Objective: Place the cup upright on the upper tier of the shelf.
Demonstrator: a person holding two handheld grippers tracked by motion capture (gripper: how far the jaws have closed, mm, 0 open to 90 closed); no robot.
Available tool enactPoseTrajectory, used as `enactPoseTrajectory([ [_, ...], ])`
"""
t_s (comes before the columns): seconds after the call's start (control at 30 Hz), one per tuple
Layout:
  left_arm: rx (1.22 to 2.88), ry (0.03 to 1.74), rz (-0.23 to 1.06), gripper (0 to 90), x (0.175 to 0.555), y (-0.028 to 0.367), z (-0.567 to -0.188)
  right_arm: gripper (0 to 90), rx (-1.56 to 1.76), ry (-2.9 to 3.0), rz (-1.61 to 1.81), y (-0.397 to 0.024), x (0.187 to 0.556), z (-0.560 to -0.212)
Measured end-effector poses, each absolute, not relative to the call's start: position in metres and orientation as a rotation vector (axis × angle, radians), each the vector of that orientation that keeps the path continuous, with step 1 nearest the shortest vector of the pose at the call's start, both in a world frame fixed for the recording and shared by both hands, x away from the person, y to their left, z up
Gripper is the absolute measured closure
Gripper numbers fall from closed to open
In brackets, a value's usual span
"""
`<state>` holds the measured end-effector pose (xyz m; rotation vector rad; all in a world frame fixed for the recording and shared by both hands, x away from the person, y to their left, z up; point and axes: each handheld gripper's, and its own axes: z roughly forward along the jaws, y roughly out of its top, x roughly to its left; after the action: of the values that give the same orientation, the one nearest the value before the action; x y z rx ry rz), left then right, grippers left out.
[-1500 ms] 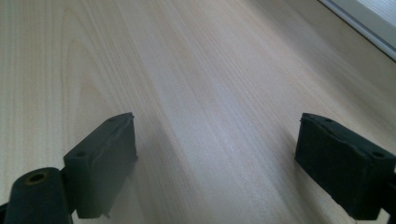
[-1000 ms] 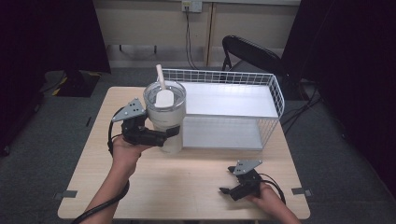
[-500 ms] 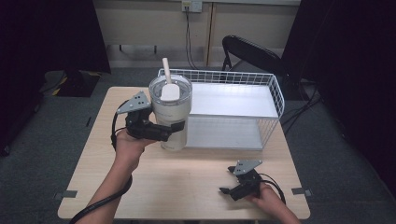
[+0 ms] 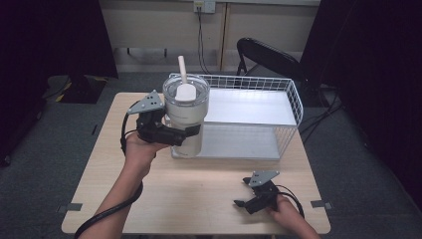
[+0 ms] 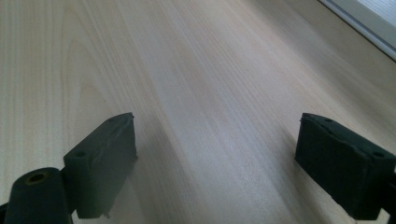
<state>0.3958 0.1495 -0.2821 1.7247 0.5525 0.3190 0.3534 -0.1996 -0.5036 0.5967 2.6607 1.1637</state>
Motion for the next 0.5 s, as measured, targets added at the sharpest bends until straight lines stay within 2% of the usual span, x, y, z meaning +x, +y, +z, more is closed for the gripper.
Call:
enactPoseTrajectory([
  [0.5, 1.717, 0.527, 0.315, 9.2, 0.401, 0.141, -0.262, 11.9, 0.594, 2.662, 1.163, -0.200, 0.353, -0.504],
])
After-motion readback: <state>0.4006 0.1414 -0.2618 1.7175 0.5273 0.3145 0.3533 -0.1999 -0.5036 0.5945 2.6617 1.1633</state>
